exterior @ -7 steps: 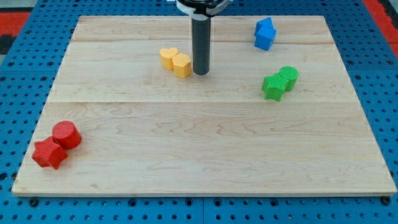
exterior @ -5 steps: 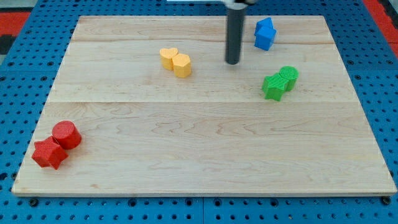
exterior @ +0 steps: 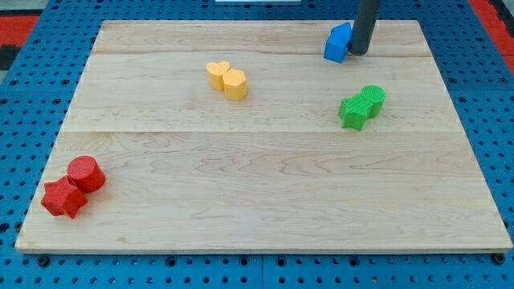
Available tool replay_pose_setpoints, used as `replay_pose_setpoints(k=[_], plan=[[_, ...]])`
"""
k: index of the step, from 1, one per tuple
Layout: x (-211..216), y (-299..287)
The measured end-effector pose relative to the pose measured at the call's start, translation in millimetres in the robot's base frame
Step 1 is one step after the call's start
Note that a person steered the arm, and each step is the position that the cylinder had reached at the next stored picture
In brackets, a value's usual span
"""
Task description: Push triangle to the top left of the board
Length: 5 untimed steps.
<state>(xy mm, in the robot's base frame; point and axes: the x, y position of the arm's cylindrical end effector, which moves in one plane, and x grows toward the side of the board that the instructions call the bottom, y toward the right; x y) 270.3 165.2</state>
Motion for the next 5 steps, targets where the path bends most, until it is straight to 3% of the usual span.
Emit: replay_pose_setpoints(k=[5], plan=[[-13.7, 0.0]])
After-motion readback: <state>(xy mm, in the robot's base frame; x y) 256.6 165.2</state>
